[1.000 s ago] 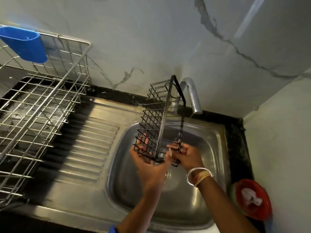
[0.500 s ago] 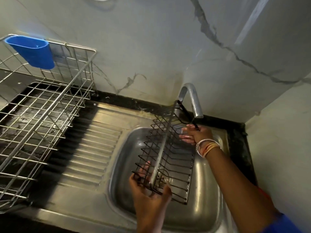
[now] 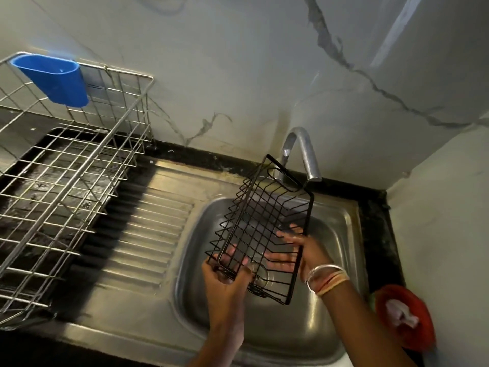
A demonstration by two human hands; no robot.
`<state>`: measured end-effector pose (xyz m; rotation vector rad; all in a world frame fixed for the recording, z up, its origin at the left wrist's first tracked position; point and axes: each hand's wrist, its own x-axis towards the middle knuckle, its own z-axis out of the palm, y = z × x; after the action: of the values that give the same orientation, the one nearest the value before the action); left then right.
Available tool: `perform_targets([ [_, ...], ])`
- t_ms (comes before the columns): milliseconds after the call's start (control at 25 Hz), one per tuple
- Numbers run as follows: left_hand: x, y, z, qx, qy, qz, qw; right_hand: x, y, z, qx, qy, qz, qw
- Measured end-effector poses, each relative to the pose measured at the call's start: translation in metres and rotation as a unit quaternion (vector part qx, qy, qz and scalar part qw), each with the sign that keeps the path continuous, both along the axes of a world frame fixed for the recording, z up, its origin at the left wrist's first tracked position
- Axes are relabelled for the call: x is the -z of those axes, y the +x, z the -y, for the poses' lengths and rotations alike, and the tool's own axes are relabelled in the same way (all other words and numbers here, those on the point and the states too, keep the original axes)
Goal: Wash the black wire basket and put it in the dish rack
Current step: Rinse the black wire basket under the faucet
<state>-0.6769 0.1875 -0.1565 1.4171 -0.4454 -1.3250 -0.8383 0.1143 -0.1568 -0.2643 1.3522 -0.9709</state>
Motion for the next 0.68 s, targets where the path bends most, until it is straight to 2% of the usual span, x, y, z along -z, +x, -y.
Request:
perform_targets([
  [40,-0.001,-0.002,0.0,-0.005,0.001,-0.004,1.0,-0.003,-0.004,0.005,0.003,0.002,-0.049,0.999],
  [120,0.0,-0.003,0.005,-0.027,0.007,-0.031,0.999,-0.016,-0.01,0.006,-0.005,-0.032,-0.238,0.971],
  [200,0.0,-0.006,0.013,-0.037,0.016,-0.075,0.996,-0.036,-0.014,0.002,-0.017,-0.085,-0.453,0.887],
  [240,0.001,-0.007,0.015,-0.03,0.02,-0.09,0.995,-0.044,-0.014,0.0,-0.039,-0.139,-0.532,0.835],
  [280,0.001,-0.009,0.016,-0.02,0.023,-0.099,0.995,-0.047,-0.015,0.002,-0.091,-0.194,-0.573,0.791],
  [320,0.001,-0.011,0.016,-0.007,0.024,-0.107,0.994,-0.047,-0.014,0.005,-0.171,-0.216,-0.581,0.766],
  [400,0.001,-0.017,0.018,0.017,0.032,-0.109,0.993,-0.036,-0.006,0.011,-0.35,-0.135,-0.57,0.731],
  [480,0.005,-0.022,0.023,0.038,0.044,-0.112,0.992,-0.027,0.004,0.021,-0.387,-0.026,-0.549,0.74],
  [520,0.006,-0.023,0.026,0.049,0.05,-0.119,0.99,-0.025,0.012,0.026,-0.391,-0.019,-0.547,0.74],
  [680,0.006,-0.018,0.039,0.075,0.027,-0.128,0.989,-0.015,0.023,0.037,-0.469,-0.054,-0.574,0.669],
])
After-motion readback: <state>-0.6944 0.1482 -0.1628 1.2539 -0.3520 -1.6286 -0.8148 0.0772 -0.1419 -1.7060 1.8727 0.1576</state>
